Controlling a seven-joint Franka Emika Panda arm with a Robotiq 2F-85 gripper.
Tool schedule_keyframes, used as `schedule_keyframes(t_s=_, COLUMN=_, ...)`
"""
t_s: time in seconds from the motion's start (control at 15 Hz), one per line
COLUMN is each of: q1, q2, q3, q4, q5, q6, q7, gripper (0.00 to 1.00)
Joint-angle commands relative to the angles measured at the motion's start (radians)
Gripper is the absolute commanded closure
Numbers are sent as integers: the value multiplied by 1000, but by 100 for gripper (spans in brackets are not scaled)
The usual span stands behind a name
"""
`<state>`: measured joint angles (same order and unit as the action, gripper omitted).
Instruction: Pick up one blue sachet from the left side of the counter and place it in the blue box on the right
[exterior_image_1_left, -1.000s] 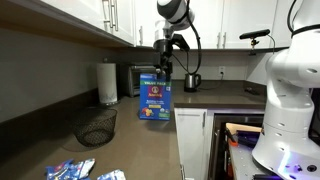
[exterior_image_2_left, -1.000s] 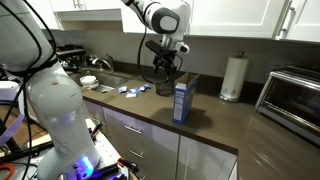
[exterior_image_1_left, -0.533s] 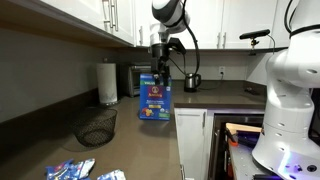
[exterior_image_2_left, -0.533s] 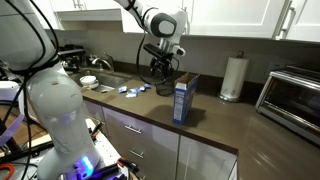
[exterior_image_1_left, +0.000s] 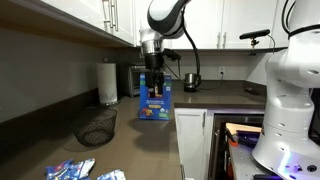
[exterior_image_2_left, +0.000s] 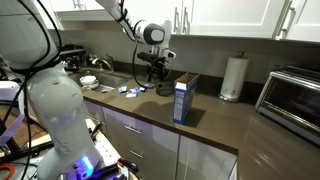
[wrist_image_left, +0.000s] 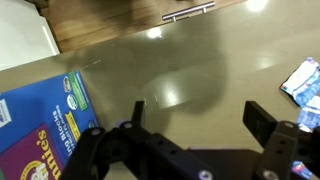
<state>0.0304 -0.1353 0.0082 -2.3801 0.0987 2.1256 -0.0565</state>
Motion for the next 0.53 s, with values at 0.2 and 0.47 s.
schedule_keyframes(t_s=0.2, q1=31, q2=1, q3=51, q4=-80, q5=-48, q6=92, q7=45, gripper=0)
schedule_keyframes(t_s=0.47, q1=27, q2=1, q3=43, q4=-74, q5=-48, q6=92, q7=45, gripper=0)
